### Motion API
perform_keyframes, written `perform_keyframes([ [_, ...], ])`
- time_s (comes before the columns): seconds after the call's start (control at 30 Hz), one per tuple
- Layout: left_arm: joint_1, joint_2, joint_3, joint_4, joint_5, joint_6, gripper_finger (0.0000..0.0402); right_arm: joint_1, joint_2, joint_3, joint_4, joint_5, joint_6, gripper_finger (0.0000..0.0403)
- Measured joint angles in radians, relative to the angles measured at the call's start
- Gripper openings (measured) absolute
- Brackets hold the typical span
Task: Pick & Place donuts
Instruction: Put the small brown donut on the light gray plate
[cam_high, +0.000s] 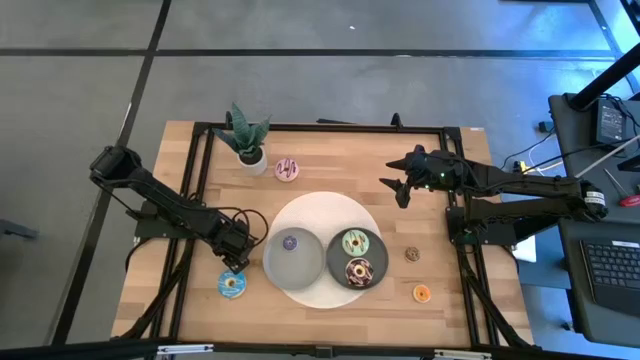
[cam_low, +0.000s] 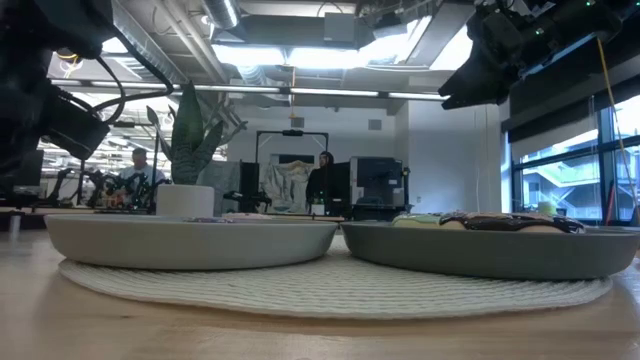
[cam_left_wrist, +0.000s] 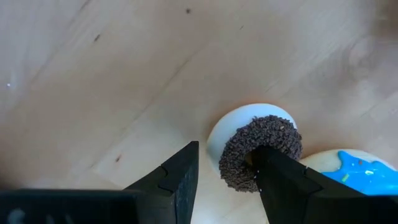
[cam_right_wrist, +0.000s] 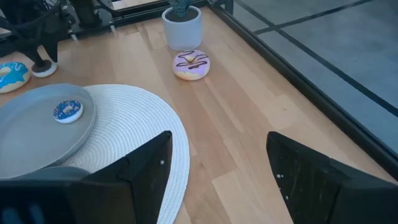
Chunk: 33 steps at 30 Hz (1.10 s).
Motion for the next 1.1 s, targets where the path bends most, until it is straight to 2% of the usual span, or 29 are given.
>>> perform_keyframes([
  [0.23,0.001,0.0,0.0,0.0,0.0,-0.001,0.014,0.0,0.0,0.0,0.0,0.0,-0.005,0.0262],
  [0.57,0.001,-0.002,0.0,0.001,-0.001,-0.005,0.0074,0.0,0.0,0.0,0.0,0.0,-0.028,0.0262],
  [0.77,0.019,-0.035,0.03,0.014,-0.006,-0.017,0.006,0.0,0.0,0.0,0.0,0.001,-0.031,0.0262],
  [0.97,0.083,-0.05,0.134,0.026,-0.121,0.088,0.0062,0.0,0.0,0.0,0.0,0.001,-0.054,0.0262],
  [1.1,0.127,-0.051,0.176,0.133,-0.198,0.16,0.0059,0.0,0.0,0.0,0.0,0.001,-0.054,0.0262],
])
